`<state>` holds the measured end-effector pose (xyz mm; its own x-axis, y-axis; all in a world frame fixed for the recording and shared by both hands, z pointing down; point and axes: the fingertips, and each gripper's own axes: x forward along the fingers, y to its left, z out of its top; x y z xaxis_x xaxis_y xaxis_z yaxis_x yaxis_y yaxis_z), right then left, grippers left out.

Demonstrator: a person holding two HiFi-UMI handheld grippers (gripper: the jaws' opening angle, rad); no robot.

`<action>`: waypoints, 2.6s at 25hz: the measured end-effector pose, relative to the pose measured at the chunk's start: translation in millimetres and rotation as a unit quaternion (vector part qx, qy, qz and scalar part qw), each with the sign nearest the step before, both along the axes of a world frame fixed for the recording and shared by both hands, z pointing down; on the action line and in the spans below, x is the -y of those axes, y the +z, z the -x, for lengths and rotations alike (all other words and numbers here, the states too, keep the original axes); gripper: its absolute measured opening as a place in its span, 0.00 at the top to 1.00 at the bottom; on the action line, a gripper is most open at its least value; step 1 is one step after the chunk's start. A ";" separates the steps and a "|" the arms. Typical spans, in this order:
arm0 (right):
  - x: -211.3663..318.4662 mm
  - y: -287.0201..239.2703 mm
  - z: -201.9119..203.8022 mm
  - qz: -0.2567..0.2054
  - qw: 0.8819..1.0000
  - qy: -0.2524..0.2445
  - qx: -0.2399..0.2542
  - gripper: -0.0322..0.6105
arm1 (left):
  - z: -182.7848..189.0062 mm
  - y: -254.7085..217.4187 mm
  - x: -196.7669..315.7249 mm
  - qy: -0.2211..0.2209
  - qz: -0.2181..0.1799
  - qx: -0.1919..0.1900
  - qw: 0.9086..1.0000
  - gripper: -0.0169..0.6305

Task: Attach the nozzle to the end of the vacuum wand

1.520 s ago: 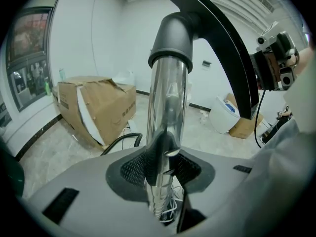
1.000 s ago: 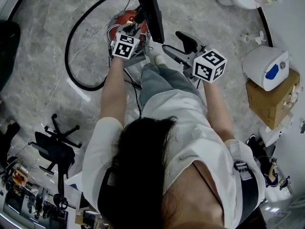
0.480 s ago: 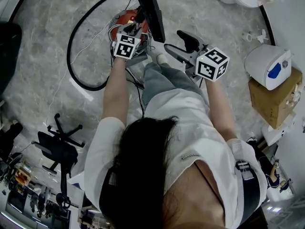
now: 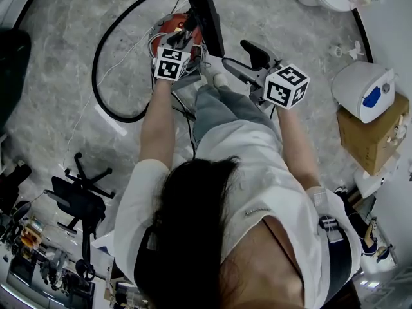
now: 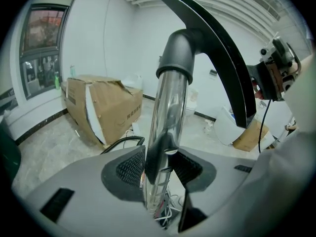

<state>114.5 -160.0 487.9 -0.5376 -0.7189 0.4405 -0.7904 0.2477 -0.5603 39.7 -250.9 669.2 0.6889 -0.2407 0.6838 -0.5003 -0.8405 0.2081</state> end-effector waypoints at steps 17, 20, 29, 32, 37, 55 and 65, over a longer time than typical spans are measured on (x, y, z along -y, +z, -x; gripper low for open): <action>1.6 5.7 9.1 -0.004 1.000 -0.021 -0.022 0.37 | 51.9 -39.9 -34.3 -0.115 -0.001 -0.034 0.993 0.62; 0.3 4.1 10.3 -0.004 1.000 -0.022 -0.020 0.37 | 58.3 -52.1 -41.1 -0.145 -0.004 -0.043 0.989 0.62; -7.8 -3.5 9.0 -0.019 0.999 -0.024 -0.042 0.38 | 51.0 -110.6 -56.7 -0.204 -0.031 -0.097 0.974 0.63; -13.2 -5.7 12.4 -0.031 0.997 -0.036 -0.060 0.38 | 46.3 -130.4 -65.7 -0.225 -0.045 -0.117 0.966 0.66; -19.2 -11.7 18.0 -0.044 0.996 -0.040 -0.062 0.39 | 39.8 -160.7 -79.4 -0.242 -0.082 -0.135 0.957 0.88; -27.8 -33.0 8.1 -0.078 0.988 0.015 -0.128 0.93 | 29.5 -209.7 -113.4 -0.250 -0.119 -0.146 0.950 0.97; -36.3 -36.8 25.0 -0.090 0.984 -0.013 -0.154 0.93 | 27.8 -228.3 -120.9 -0.256 -0.129 -0.160 0.945 0.97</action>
<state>89.5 -123.6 451.1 -0.4180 -0.7878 0.4524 -0.9078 0.3437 -0.2404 11.9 -130.0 440.8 0.5983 -0.7286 0.3335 -0.8012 -0.5491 0.2378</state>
